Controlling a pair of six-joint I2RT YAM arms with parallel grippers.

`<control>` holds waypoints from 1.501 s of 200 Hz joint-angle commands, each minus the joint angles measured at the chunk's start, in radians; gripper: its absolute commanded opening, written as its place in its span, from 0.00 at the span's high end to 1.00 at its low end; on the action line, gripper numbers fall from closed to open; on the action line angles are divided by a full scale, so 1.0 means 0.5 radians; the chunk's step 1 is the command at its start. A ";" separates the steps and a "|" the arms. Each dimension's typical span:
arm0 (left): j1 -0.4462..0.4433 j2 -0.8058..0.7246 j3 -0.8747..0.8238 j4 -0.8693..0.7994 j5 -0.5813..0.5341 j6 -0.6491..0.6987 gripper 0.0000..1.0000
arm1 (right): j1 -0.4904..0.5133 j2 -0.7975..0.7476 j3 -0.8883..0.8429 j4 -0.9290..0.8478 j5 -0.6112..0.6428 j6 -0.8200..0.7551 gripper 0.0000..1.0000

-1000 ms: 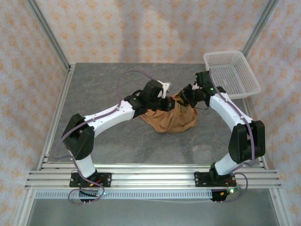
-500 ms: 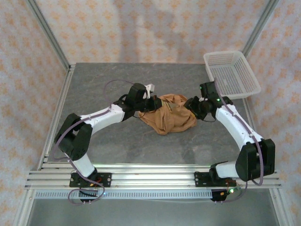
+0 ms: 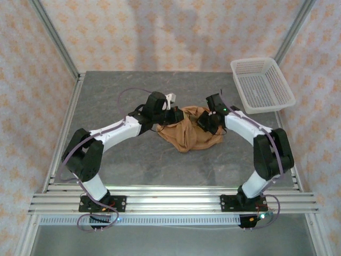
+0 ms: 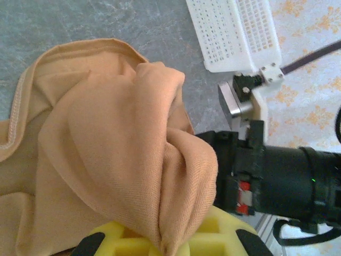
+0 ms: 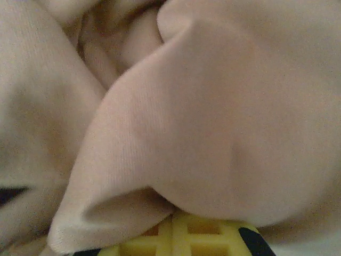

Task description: Fold the inside-out t-shirt

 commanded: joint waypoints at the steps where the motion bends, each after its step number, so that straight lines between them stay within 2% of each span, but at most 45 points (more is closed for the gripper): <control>1: 0.121 -0.123 0.203 -0.376 -0.022 0.178 1.00 | -0.061 -0.131 0.301 -0.254 0.151 -0.203 1.00; 22: 0.273 -0.136 0.286 -0.573 -0.009 0.244 1.00 | -0.125 -0.370 0.440 -0.532 0.267 -0.324 1.00; 38: 0.362 -0.126 0.315 -0.635 0.024 0.266 1.00 | -0.216 -0.560 0.436 -0.603 0.234 -0.336 1.00; 82: 0.433 -0.100 0.330 -0.705 0.077 0.301 1.00 | -0.366 -0.858 0.377 -0.698 0.224 -0.344 1.00; 100: 0.430 -0.090 0.271 -0.569 0.175 0.229 1.00 | -0.359 -0.809 0.275 -0.515 -0.006 -0.302 1.00; 104: 0.430 -0.088 0.261 -0.545 0.191 0.217 1.00 | -0.348 -0.785 0.244 -0.453 -0.072 -0.280 0.96; 112: 0.430 -0.079 0.250 -0.521 0.204 0.204 1.00 | -0.309 -0.737 0.189 -0.307 -0.156 -0.236 0.79; 125: 0.430 -0.072 0.240 -0.513 0.210 0.202 1.00 | -0.225 -0.663 0.125 -0.100 -0.163 -0.163 0.55; 142: 0.428 -0.074 0.229 -0.507 0.217 0.207 1.00 | -0.128 -0.531 0.077 0.208 -0.197 -0.029 0.39; 160: 0.430 -0.084 0.199 -0.487 0.228 0.204 1.00 | -0.047 -0.344 0.076 0.496 -0.223 0.160 0.31; 187: 0.430 -0.108 0.135 -0.473 0.228 0.208 1.00 | 0.059 -0.031 0.061 0.915 -0.230 0.564 0.29; 222: 0.430 -0.132 0.071 -0.491 0.219 0.228 1.00 | 0.206 0.404 0.153 1.203 -0.097 0.910 0.28; 233: 0.432 -0.146 0.056 -0.507 0.216 0.241 1.00 | 0.237 0.557 0.220 1.282 -0.095 1.005 0.29; 245: 0.442 -0.167 0.046 -0.529 0.211 0.258 1.00 | 0.254 0.705 0.289 1.380 -0.114 1.108 0.35; 262: 0.465 -0.192 0.045 -0.570 0.210 0.280 1.00 | 0.253 0.800 0.339 1.480 -0.152 1.187 0.68; 273: 0.486 -0.206 0.061 -0.607 0.213 0.295 1.00 | 0.235 0.755 0.350 1.403 -0.155 1.135 0.87; 285: 0.512 -0.218 0.088 -0.663 0.216 0.326 1.00 | 0.203 0.603 0.369 1.151 -0.138 0.982 1.00; 300: 0.551 -0.238 0.141 -0.756 0.202 0.348 1.00 | 0.138 0.352 0.337 0.854 -0.091 0.784 1.00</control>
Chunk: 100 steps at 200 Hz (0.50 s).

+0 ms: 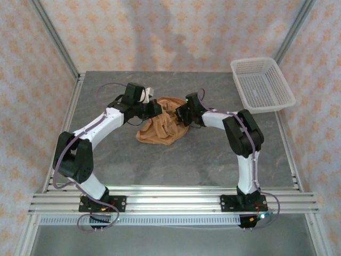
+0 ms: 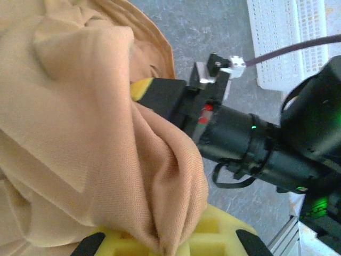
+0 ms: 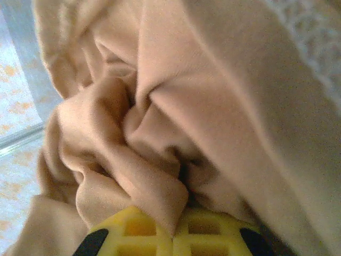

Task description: Fold the inside-out t-shirt

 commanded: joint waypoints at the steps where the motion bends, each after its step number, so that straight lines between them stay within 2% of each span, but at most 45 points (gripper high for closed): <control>1: 0.068 -0.100 0.087 -0.161 0.025 0.083 1.00 | -0.107 -0.408 0.059 -0.347 0.085 -0.236 1.00; 26: 0.147 -0.108 0.152 -0.259 -0.005 0.154 1.00 | -0.272 -0.856 -0.057 -0.771 0.128 -0.503 1.00; 56: 0.225 -0.071 0.171 -0.320 -0.034 0.151 1.00 | -0.527 -1.321 -0.314 -1.037 0.098 -0.664 1.00; 76: 0.234 -0.036 0.152 -0.326 -0.060 0.159 1.00 | -0.687 -1.475 -0.489 -1.122 0.082 -0.744 1.00; 100: 0.233 0.027 0.131 -0.333 -0.081 0.163 1.00 | -0.818 -1.506 -0.589 -1.168 0.076 -0.830 1.00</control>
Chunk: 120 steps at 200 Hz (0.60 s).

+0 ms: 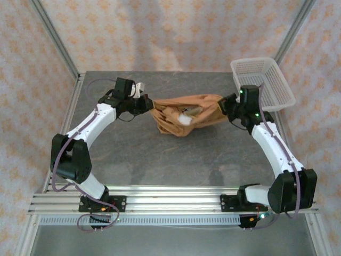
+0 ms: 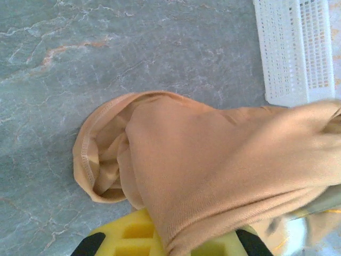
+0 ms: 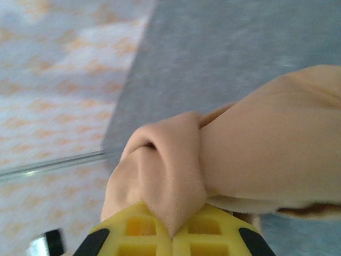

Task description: Fold the inside-out t-shirt

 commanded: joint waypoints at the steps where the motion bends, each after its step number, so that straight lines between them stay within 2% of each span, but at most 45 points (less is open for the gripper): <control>1: 0.044 0.053 -0.007 -0.095 -0.104 0.041 1.00 | -0.095 0.039 -0.131 -0.246 0.074 -0.173 1.00; 39: -0.026 0.131 -0.080 0.111 -0.037 -0.105 1.00 | -0.097 0.275 -0.084 -0.233 0.047 -0.261 1.00; 54: -0.110 0.174 -0.043 0.152 -0.017 -0.146 1.00 | -0.073 0.387 0.041 -0.390 0.093 -0.377 0.68; 70: -0.192 0.223 0.035 0.127 -0.013 -0.164 1.00 | 0.027 0.364 0.121 -0.530 0.206 -0.453 0.53; 86: -0.247 0.259 0.101 0.099 -0.013 -0.181 1.00 | 0.185 0.257 0.107 -0.549 0.325 -0.428 0.54; 106: -0.277 0.278 0.146 0.077 -0.022 -0.193 1.00 | 0.433 0.192 0.070 -0.486 0.393 -0.339 0.62; 120: -0.278 0.278 0.150 0.083 -0.025 -0.204 1.00 | 0.622 0.230 0.043 -0.368 0.394 -0.256 0.61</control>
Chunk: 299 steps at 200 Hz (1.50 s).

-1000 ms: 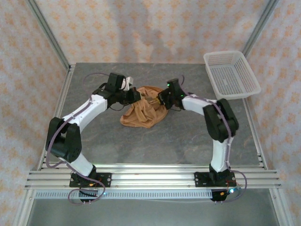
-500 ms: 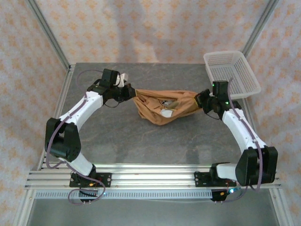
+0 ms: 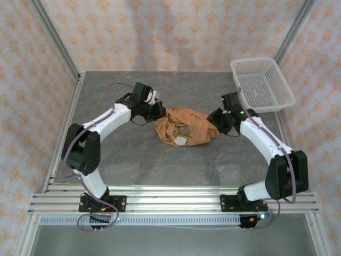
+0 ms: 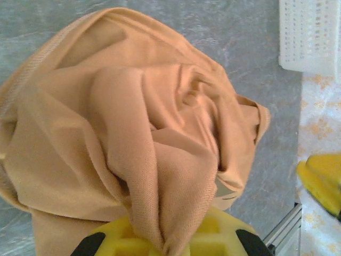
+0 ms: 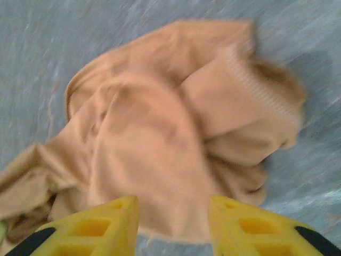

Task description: Fold the inside-out t-shirt

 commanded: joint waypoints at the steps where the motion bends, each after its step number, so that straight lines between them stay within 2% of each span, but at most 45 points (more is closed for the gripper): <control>1: 0.003 0.004 0.083 0.025 -0.031 -0.042 1.00 | 0.250 -0.022 0.011 0.060 0.131 0.091 0.61; 21: 0.003 0.002 0.092 0.019 -0.031 -0.048 1.00 | 0.484 0.171 0.067 0.130 0.188 0.138 0.49; 36: 0.003 -0.007 0.099 0.013 -0.031 -0.050 1.00 | 0.569 0.375 0.183 0.142 0.239 0.133 0.43; 68: 0.003 -0.039 0.088 0.001 -0.040 -0.054 1.00 | 0.586 0.878 0.541 0.137 0.411 0.161 0.42; 78: 0.008 -0.050 0.089 -0.005 -0.046 -0.053 1.00 | 0.578 1.025 0.666 0.130 0.423 0.178 0.52; 88: 0.021 -0.055 0.110 -0.027 -0.055 -0.054 1.00 | 0.564 1.126 0.784 0.097 0.409 0.171 0.78; 94: 0.036 -0.056 0.128 -0.045 -0.057 -0.052 1.00 | 0.548 1.148 0.838 0.054 0.404 0.156 0.90; 102: 0.072 -0.051 0.162 -0.075 -0.059 -0.049 1.00 | 0.525 1.119 0.880 0.014 0.378 0.125 1.00; 145: 0.364 0.079 0.358 -0.221 -0.065 -0.067 1.00 | 0.287 0.423 0.745 -0.239 0.290 -0.192 1.00; 172: 0.464 0.124 0.337 -0.153 -0.067 -0.137 1.00 | 0.065 -0.083 0.346 -0.255 0.117 -0.264 1.00; 205: 0.456 0.128 0.168 0.007 -0.083 -0.214 1.00 | -0.157 -0.537 -0.295 -0.209 0.189 -0.236 1.00; 223: 0.399 0.125 0.093 0.067 -0.090 -0.240 1.00 | -0.241 -0.568 -0.526 -0.096 0.174 -0.204 1.00; 241: 0.282 0.126 0.080 0.082 -0.120 -0.249 1.00 | -0.246 -0.454 -0.534 -0.038 0.161 -0.200 1.00; 259: 0.151 0.156 0.114 0.099 -0.121 -0.268 1.00 | -0.223 -0.320 -0.396 -0.078 0.167 -0.203 0.82; 275: 0.077 0.196 0.173 0.067 -0.125 -0.274 1.00 | -0.092 -0.292 -0.220 -0.136 0.259 -0.205 0.73; 299: 0.047 0.211 0.208 0.065 -0.129 -0.290 1.00 | 0.148 -0.222 -0.057 -0.117 0.349 -0.201 0.73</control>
